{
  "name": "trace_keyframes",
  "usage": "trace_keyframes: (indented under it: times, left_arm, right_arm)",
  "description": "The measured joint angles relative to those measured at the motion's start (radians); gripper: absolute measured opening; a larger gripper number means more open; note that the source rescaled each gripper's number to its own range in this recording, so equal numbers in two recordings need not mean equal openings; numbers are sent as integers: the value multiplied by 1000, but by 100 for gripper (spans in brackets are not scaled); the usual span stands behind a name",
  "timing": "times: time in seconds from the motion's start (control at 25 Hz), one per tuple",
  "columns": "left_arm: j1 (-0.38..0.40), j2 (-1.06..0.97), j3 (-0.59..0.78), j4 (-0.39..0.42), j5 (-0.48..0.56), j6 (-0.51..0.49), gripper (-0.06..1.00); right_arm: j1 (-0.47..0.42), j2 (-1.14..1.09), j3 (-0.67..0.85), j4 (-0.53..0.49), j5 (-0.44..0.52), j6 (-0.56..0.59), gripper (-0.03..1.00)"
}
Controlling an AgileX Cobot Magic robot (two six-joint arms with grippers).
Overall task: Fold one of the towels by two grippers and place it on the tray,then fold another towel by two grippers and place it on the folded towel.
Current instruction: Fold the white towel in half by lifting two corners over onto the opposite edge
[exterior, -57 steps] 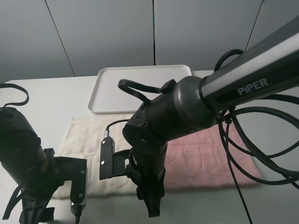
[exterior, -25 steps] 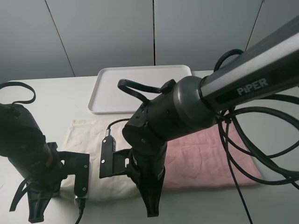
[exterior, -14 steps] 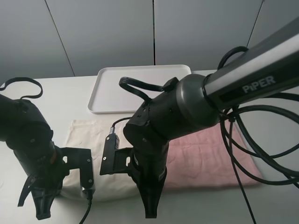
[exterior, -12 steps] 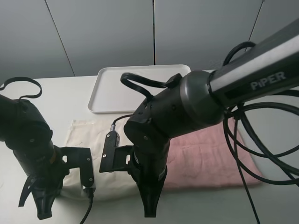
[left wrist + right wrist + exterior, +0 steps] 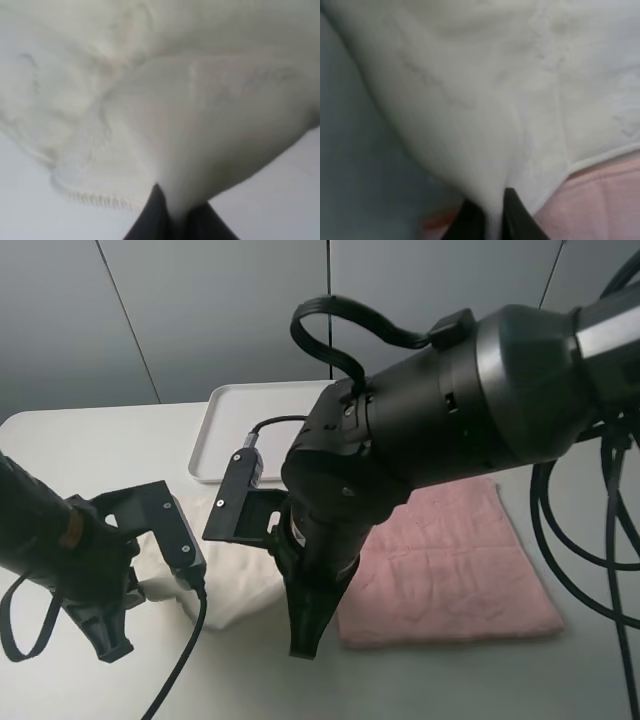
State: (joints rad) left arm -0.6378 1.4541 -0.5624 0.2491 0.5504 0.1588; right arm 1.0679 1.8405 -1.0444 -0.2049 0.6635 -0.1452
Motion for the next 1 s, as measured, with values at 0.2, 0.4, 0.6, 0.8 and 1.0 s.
trace_keyframes:
  times: [0.2,0.4,0.6,0.8,1.0]
  left_arm:
    - [0,-44,0,172,0,-216,0]
    - [0,-44,0,272,-28,-347,0]
    - [0,-44,0,453,-64,-561,0]
    - [0,-44,0,540,-68,-664,0]
    - [0,14,0,593,-73,-726,0]
  right_arm:
    - [0,-6,0,-119,0,151,1]
    - [0,-14,0,-259,-6,333,1]
    - [0,-14,2,-380,-47,500,1]
    - [0,-14,2,-502,-98,675,1]
    - [-2,-12,2,-649,-119,828,1]
